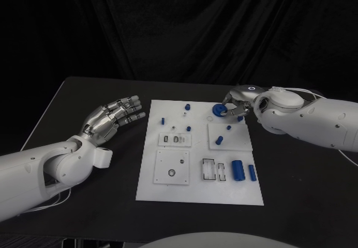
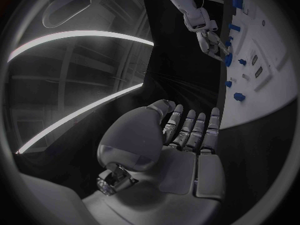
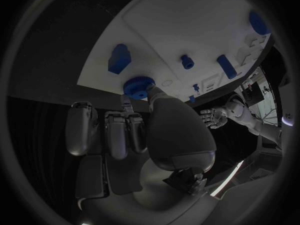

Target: Assemble the parts on the task board

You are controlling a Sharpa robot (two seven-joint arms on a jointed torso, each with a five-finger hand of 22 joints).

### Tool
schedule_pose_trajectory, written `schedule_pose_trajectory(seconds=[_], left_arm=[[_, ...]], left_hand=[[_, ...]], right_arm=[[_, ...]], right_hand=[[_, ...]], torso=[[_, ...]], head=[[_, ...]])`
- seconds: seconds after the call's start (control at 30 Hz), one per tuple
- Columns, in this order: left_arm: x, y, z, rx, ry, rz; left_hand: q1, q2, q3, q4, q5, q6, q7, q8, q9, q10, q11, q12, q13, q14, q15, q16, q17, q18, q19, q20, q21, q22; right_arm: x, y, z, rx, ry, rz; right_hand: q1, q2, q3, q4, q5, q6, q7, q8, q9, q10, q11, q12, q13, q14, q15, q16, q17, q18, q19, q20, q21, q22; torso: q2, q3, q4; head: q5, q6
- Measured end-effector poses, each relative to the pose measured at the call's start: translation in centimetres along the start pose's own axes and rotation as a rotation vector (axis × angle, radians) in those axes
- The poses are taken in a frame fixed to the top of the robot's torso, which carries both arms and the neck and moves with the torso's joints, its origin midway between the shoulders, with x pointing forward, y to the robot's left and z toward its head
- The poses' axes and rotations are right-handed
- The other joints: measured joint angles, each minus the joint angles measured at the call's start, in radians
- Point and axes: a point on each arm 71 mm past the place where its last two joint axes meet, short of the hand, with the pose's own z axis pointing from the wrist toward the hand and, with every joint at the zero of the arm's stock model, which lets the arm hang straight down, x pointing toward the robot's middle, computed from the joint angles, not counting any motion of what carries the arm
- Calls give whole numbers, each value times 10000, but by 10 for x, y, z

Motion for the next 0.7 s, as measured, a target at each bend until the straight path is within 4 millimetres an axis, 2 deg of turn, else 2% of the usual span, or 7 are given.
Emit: schedule_pose_trajectory(seconds=[0.13,0.23,0.4,0.5,0.7], left_arm=[[-1,0,0,0,-14,6],[-1,0,-1,0,-19,9],[-2,0,-1,1,-23,13],[-2,0,0,1,-21,13],[-3,0,0,1,-35,24]], left_hand=[[0,0,0,0,0,0,0,0,0,0,0,0,0,0,0,0,0,0,0,0,0,0],[0,0,0,0,0,0,0,0,0,0,0,0,0,0,0,0,0,0,0,0,0,0],[0,0,-1,0,0,0,0,0,0,0,0,0,0,0,0,0,-1,0,0,0,0,0],[0,0,-1,0,0,0,0,0,0,0,0,0,0,0,0,0,-1,0,0,0,0,0],[0,0,-1,1,0,0,0,0,0,0,0,0,0,0,0,0,-1,0,0,0,-1,0]], right_arm=[[1,0,-3,-12,-82,43],[2,0,-4,-37,-149,76],[2,3,-5,-114,-342,139],[1,5,-6,-159,-429,165],[0,7,-5,-203,-522,191]], right_hand=[[45,-46,13,-44,6,-5,3,-4,19,0,0,0,0,0,5,-70,0,0,-36,36,-108,0],[133,-134,-20,-143,79,-91,89,-58,32,38,37,0,-1,-1,74,-70,0,1,-73,72,-108,-1],[222,-134,0,-216,206,-127,124,-58,29,37,108,0,-1,-1,74,-70,-1,1,-73,72,-108,-1],[220,-132,0,-216,366,-127,124,-58,34,2,144,0,-1,-2,147,-29,-1,1,-48,97,-84,-1],[294,-58,43,-259,871,-127,124,-58,67,1,145,0,-2,-2,147,-30,-1,0,-37,108,-78,6]], torso=[[-1,0,-10],[-6,0,-15],[-9,0,-16],[-10,-1,-15],[-11,-6,-15]], head=[[25,10],[31,10],[32,10],[32,3],[35,-7]])
